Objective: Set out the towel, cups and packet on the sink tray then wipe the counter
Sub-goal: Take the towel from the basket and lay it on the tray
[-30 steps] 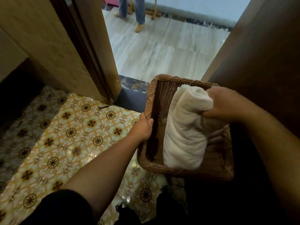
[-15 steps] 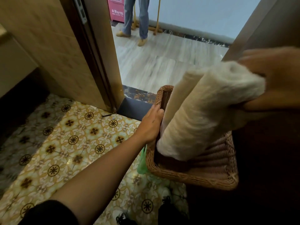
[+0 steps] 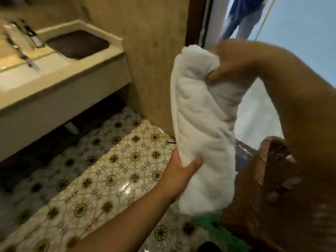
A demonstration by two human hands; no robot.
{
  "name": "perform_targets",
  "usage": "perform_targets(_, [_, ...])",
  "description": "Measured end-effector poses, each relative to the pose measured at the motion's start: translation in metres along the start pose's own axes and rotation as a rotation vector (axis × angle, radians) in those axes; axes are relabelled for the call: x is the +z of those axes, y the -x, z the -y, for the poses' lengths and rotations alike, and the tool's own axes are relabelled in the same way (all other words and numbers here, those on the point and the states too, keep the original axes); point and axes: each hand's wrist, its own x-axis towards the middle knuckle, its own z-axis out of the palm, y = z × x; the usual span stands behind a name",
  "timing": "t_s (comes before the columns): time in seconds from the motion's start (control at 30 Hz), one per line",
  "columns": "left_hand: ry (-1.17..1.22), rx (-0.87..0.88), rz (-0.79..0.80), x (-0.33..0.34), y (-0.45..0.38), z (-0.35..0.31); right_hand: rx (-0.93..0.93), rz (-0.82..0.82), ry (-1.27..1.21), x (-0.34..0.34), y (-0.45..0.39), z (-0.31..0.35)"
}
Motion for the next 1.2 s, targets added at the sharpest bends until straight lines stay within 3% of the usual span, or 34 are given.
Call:
perform_targets(0.07, [0.054,-0.007,-0.136,-0.04,-0.004,0.007,-0.074,0.041,-0.112,0.015,-0.042,0.067])
perform_targets(0.13, [0.085,-0.002,-0.251,-0.078,-0.012,0.009,-0.173,0.141,-0.159,0.034,-0.088,0.105])
perform_targets(0.2, [0.11,-0.009,-0.312,-0.112,-0.021,0.013,-0.187,0.134,-0.207,0.046,-0.137,0.129])
perform_targets(0.6, [0.281,0.02,-0.518,-0.26,-0.186,-0.028,-0.531,0.169,-0.186,0.041,-0.415,0.216])
perform_targets(0.77, [0.312,0.1,-0.47,-0.315,-0.261,-0.059,-0.563,0.185,-0.189,0.025,-0.518,0.239])
perform_targets(0.97, [0.365,0.08,-0.512,-0.39,-0.35,-0.074,-0.613,0.205,-0.18,0.029,-0.64,0.271])
perform_targets(1.2, [0.347,0.163,-0.385,-0.5,-0.464,-0.097,-0.563,0.179,-0.161,0.04,-0.8,0.299])
